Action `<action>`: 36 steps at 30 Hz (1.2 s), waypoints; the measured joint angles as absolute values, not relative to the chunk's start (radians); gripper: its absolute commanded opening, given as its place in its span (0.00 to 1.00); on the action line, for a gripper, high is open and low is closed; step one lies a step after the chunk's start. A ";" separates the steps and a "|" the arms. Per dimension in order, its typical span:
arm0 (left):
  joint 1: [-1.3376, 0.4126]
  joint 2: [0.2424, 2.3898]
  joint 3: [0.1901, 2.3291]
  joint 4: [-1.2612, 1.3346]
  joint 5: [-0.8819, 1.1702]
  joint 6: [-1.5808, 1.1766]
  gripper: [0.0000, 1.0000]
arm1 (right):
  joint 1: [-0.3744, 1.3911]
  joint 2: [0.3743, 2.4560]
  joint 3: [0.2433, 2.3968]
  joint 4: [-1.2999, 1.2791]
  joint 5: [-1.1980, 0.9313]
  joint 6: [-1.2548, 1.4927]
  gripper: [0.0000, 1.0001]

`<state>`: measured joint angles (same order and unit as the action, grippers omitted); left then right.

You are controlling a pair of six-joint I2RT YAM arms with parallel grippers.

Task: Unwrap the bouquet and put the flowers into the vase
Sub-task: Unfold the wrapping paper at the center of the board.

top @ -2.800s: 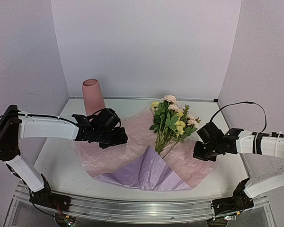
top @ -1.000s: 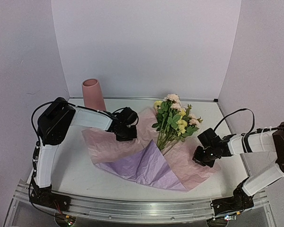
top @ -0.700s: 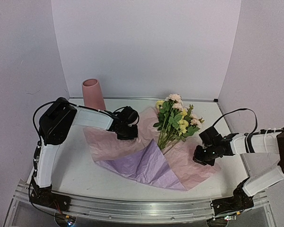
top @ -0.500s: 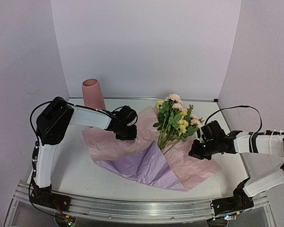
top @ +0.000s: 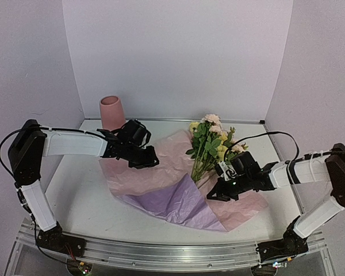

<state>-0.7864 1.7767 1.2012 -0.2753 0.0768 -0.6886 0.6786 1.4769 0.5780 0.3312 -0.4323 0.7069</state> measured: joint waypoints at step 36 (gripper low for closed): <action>-0.786 1.451 0.802 -0.320 0.012 -0.731 0.04 | 1.214 1.737 0.753 0.471 -0.474 0.742 0.00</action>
<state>-0.7864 1.4506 0.8017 -0.3199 0.0120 -0.7314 1.2137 1.7368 0.7526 0.4705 -0.4737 0.7422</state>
